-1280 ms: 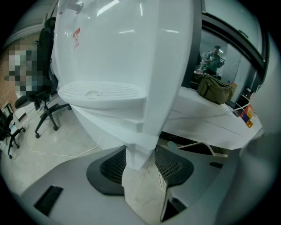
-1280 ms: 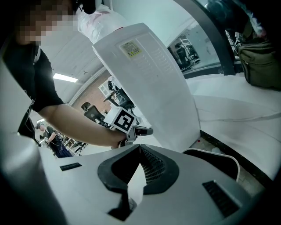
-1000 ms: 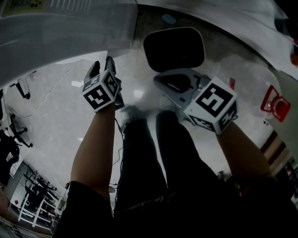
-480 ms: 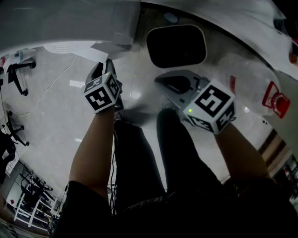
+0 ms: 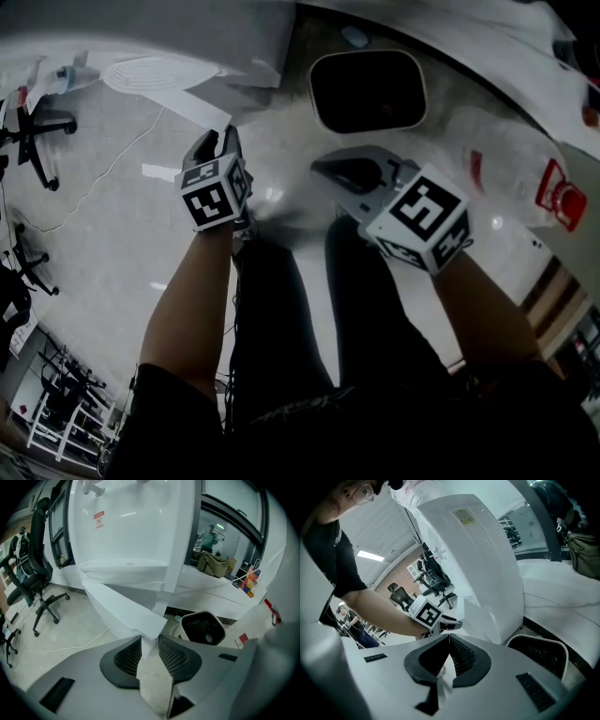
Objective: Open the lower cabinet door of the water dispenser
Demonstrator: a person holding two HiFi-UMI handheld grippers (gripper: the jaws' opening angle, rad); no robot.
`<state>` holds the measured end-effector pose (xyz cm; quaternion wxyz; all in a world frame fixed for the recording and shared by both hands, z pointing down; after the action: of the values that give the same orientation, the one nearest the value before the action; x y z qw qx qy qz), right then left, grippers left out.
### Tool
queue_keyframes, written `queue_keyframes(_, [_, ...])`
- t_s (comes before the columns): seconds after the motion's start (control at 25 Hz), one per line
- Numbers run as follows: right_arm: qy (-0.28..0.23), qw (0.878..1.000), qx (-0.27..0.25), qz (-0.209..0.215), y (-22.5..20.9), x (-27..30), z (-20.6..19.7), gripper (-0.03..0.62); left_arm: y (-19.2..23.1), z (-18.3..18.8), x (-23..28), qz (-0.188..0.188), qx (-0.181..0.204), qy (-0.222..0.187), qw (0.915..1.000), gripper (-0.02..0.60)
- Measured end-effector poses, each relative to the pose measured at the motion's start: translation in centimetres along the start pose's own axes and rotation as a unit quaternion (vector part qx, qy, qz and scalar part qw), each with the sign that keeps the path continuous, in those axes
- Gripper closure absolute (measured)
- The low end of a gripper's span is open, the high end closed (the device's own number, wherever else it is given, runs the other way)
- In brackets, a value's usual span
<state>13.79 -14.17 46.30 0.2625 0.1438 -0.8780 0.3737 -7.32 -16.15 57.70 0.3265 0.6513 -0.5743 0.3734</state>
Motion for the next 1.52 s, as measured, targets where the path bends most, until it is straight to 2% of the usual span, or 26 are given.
queue_keyframes(0.72, [-0.004,1.000,0.016,-0.018,5.8,4.0,-0.4,0.582,3.8,-3.5,-2.3,-0.044,0.070,0.001,0.9966,0.468])
queue_keyframes(1.52, [0.001,1.000,0.017,-0.019,11.6,9.5,0.6,0.582,8.4,-6.7,-4.3,-0.084,0.150,0.011,0.9851,0.477])
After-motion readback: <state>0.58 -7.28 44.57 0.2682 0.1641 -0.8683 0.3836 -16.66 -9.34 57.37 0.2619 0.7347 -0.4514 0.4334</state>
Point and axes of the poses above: the fingertips, and each gripper's own axes: x forward along the fingers, y to its left, z out of its top, the point moved 6 cm from there along -x, backward along the fingers, and after that the axes turned 7 degrees about x, right-handed, at the moved point
